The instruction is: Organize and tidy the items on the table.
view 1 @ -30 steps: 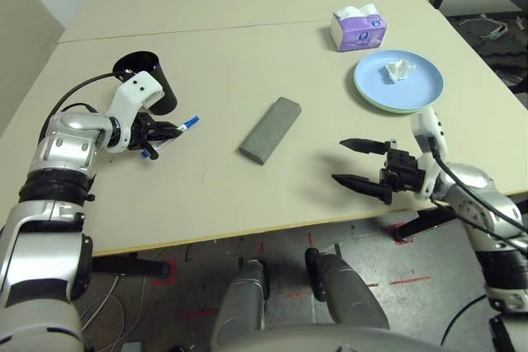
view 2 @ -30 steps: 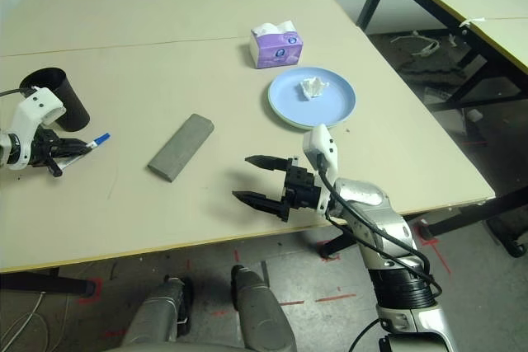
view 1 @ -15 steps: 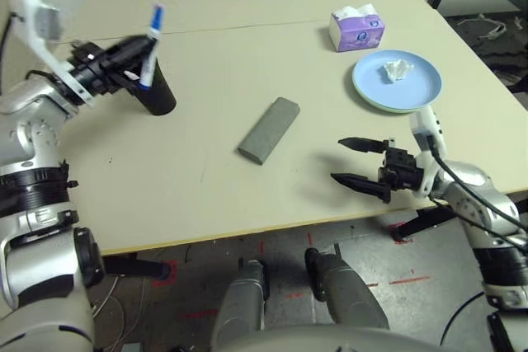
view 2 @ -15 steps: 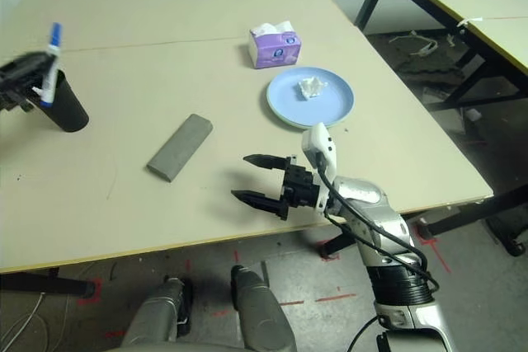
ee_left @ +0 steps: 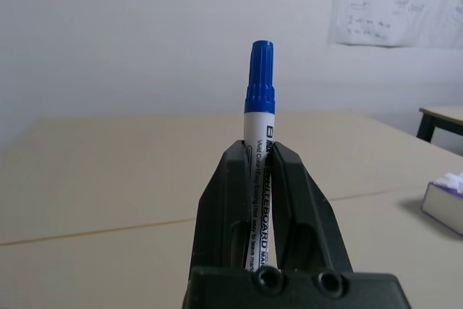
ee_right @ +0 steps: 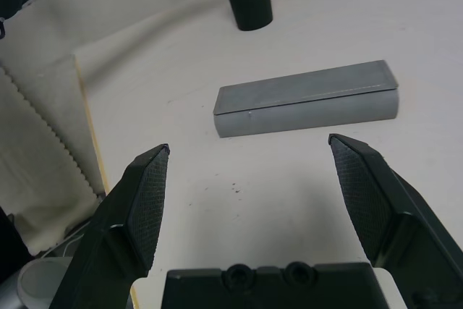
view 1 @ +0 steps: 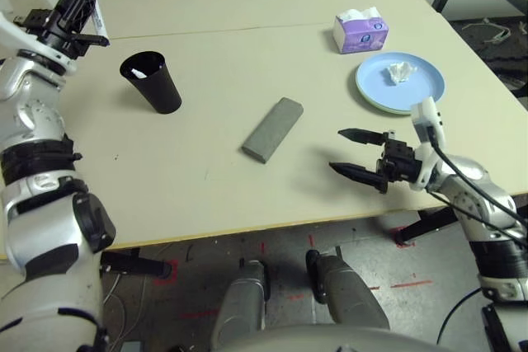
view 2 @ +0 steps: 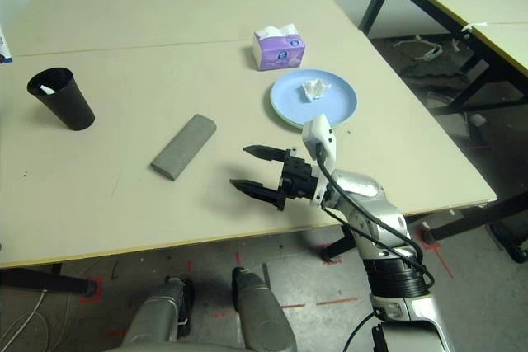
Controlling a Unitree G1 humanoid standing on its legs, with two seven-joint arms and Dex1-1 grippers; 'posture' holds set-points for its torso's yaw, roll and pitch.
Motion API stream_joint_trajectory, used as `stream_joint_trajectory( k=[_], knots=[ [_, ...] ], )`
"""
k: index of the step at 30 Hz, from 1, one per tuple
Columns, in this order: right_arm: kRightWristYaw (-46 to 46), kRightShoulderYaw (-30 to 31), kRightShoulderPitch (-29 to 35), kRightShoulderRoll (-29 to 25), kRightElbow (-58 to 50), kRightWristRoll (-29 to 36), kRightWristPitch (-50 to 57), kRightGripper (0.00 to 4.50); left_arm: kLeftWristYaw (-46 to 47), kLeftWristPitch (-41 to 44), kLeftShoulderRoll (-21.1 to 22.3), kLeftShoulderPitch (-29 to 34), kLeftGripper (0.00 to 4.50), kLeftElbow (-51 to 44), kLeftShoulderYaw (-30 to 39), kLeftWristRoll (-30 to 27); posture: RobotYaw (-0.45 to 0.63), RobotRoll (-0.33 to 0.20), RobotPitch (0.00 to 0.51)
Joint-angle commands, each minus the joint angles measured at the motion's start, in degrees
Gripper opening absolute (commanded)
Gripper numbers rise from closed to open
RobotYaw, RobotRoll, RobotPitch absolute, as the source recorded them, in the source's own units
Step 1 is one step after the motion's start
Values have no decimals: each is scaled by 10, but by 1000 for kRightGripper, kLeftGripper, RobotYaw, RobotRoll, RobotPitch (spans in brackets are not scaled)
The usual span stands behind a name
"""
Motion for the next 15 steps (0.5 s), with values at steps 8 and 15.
stream_joint_trajectory(
  k=[8,15],
  knots=[
    [-7,-10,23,-14,-32,11,16,4500,5,-59,-18,15,274,58,-18,24,-213,0,202],
    [-5,-8,17,-18,-31,11,20,4500,19,-64,-19,35,1275,50,-11,18,-209,0,208]
  ],
)
